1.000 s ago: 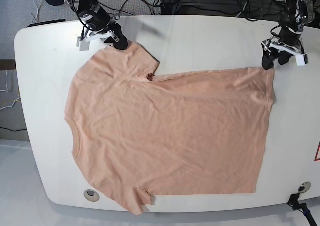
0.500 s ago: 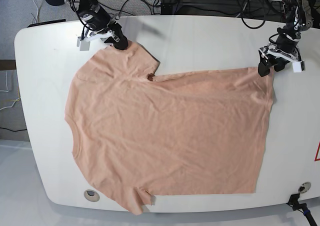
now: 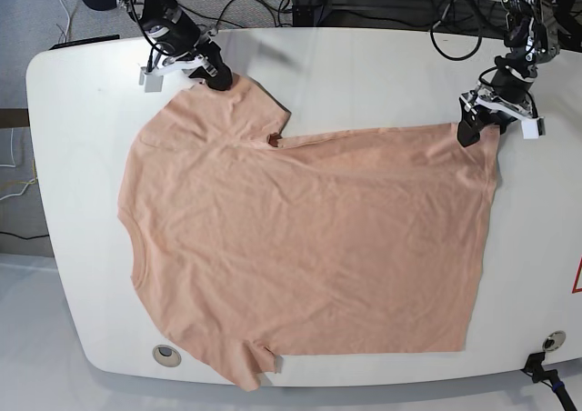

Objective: Fold the T-shirt properly
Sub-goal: 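Grasp the shirt's shoulder edge with the right gripper, then the left, then lift the shoulder edge with both grippers and pull it toward the hem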

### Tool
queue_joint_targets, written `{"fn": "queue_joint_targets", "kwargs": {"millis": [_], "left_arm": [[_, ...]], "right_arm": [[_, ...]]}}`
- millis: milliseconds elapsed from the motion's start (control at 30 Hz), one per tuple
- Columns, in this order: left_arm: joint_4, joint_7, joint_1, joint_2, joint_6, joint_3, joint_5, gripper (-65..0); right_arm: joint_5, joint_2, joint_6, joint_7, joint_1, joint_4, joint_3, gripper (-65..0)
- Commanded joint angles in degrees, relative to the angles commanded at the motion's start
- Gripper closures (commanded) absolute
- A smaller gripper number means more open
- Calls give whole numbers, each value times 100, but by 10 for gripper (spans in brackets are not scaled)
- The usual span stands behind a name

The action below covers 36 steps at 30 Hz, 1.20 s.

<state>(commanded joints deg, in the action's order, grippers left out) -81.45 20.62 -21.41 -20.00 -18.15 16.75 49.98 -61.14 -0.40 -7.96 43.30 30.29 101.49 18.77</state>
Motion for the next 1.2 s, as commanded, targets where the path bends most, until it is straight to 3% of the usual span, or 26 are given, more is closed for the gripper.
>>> {"fn": "queue_joint_targets", "kwargs": {"millis": [300,500,567,767,867,1200], "left_arm": [[9,35,114,0,0,0,-9,-441],[9,35,114,0,0,0,-9,-135],[9,35,114,0,0,0,-9,-76],[9,35,79,-26,0,0,0,-65],[9,35,70,-35,0,0,0,0],[-35,35,-132,-35,0,0,26,0]], "right_arm": [[0,0,-9,0,0,0,0,0],[0,0,-18,0,0,0,0,0],[0,0,-18,0,0,0,0,0],[-26,0,-18,0,123,281,0,0],[-26,0,-18,0,123,290,0,0],[-26,0,-44,0,211,299,0,0]]}}
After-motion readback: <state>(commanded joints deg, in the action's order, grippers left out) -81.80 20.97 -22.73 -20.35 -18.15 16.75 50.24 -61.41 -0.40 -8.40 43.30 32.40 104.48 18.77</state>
